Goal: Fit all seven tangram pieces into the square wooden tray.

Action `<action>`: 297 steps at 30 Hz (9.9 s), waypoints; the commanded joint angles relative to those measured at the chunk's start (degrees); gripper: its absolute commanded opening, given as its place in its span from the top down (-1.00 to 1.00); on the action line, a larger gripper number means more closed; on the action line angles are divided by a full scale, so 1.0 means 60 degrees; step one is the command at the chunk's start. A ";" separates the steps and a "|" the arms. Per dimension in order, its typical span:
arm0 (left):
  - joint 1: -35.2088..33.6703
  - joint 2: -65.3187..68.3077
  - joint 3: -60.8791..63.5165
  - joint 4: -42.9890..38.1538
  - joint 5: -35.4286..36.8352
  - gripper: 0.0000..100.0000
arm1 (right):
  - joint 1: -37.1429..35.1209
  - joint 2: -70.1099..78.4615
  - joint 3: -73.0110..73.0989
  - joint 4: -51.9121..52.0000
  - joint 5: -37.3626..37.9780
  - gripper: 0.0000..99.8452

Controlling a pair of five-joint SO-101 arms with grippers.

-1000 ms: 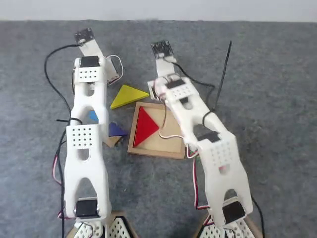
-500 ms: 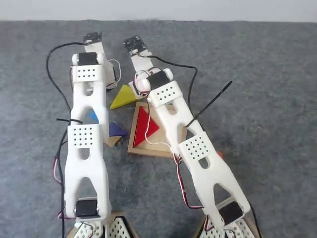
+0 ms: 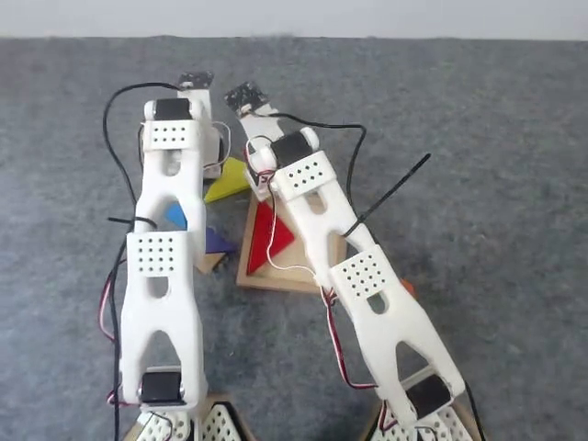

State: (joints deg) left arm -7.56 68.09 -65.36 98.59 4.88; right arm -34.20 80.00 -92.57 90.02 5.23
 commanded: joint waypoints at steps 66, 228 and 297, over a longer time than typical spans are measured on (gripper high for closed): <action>0.1055 0.1377 -0.4388 0.0366 -0.0484 0.98 | 0.4388 -1.9670 2.2828 -0.3949 0.0689 0.99; 0.1128 -0.1919 0.3656 0.0234 -0.3077 0.49 | 0.1429 -1.4777 2.3311 -0.8432 -0.4894 0.57; 0.2960 -1.3216 1.4249 -0.4513 0.0586 0.98 | 0.2777 -1.4806 2.2212 -0.6894 -0.4220 0.58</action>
State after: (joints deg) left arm 9.76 7.08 13.23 74.07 1.63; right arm -18.46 -8.09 44.13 45.89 -22.55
